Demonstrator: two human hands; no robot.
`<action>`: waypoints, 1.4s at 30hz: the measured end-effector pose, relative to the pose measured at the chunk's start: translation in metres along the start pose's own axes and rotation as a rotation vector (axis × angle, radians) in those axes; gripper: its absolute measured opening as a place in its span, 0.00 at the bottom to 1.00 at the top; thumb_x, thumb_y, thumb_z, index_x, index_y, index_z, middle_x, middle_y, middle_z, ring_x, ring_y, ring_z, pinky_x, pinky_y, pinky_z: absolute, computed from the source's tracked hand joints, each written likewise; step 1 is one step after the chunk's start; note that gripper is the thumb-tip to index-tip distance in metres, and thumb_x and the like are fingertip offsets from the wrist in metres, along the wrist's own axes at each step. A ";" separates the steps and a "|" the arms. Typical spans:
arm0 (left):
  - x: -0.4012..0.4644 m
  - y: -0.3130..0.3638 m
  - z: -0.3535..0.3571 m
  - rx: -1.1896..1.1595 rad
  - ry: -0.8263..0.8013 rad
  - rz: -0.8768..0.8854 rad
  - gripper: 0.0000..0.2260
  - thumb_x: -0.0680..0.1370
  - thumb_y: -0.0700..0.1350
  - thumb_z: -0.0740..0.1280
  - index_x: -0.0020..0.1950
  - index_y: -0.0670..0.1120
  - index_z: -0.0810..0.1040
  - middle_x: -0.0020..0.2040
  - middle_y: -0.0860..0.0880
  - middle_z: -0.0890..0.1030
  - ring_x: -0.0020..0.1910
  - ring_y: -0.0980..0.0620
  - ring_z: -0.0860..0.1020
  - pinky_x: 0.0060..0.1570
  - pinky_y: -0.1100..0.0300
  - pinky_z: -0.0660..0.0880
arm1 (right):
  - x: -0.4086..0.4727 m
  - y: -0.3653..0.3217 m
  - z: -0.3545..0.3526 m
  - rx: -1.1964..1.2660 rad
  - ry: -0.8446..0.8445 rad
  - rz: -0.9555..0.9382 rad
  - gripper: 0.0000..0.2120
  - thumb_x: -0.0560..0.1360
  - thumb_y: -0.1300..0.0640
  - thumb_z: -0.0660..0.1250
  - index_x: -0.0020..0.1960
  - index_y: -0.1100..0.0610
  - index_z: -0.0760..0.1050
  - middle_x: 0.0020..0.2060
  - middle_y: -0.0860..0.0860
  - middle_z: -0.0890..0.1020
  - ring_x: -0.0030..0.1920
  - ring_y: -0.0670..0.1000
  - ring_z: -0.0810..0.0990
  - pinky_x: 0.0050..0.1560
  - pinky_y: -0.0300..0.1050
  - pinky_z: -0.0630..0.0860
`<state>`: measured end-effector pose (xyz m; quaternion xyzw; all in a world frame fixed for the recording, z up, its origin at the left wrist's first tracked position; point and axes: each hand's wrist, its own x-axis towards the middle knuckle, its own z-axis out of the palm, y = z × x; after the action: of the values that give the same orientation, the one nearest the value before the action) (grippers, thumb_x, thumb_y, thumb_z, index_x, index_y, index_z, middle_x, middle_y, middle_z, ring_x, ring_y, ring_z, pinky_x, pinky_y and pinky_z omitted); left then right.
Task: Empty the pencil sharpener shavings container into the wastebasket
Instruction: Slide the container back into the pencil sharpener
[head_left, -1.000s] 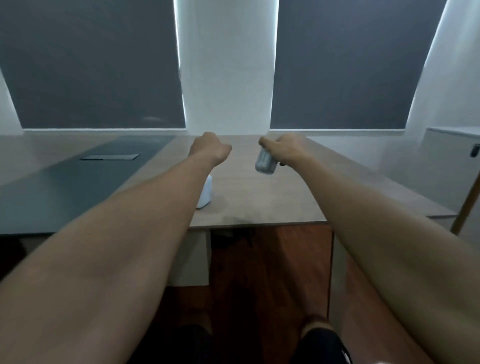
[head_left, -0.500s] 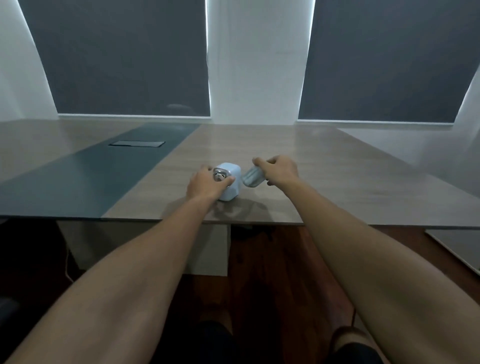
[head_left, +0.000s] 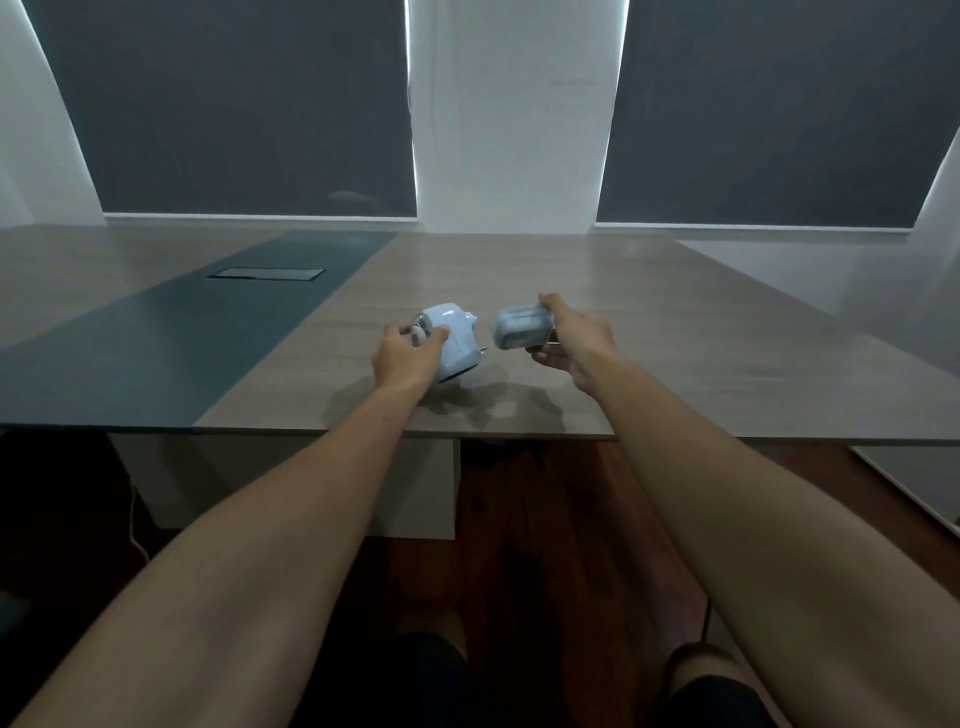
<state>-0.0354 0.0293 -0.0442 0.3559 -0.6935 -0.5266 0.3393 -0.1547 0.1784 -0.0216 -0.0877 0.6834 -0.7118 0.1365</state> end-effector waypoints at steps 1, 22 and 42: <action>0.001 0.001 -0.001 -0.057 -0.021 -0.034 0.29 0.67 0.59 0.70 0.64 0.45 0.76 0.61 0.44 0.81 0.58 0.43 0.80 0.59 0.52 0.77 | -0.001 -0.001 0.001 0.039 -0.031 0.017 0.15 0.72 0.47 0.71 0.49 0.59 0.77 0.48 0.59 0.84 0.41 0.58 0.86 0.40 0.47 0.83; -0.004 0.022 -0.002 -0.411 -0.227 -0.065 0.08 0.75 0.44 0.69 0.50 0.40 0.78 0.50 0.39 0.80 0.46 0.42 0.80 0.40 0.52 0.80 | -0.008 0.002 0.006 0.031 -0.143 -0.034 0.18 0.71 0.46 0.75 0.46 0.59 0.73 0.50 0.59 0.83 0.42 0.58 0.85 0.42 0.49 0.83; 0.009 0.011 -0.066 -0.085 0.147 0.080 0.26 0.66 0.49 0.76 0.63 0.52 0.78 0.59 0.50 0.81 0.57 0.49 0.80 0.59 0.55 0.78 | -0.044 -0.001 0.088 -0.322 -0.328 -0.101 0.27 0.81 0.39 0.51 0.63 0.56 0.79 0.57 0.55 0.80 0.56 0.57 0.79 0.57 0.55 0.80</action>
<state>0.0139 -0.0085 -0.0183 0.3511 -0.6574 -0.5139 0.4248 -0.0859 0.1084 -0.0136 -0.2569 0.7516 -0.5757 0.1944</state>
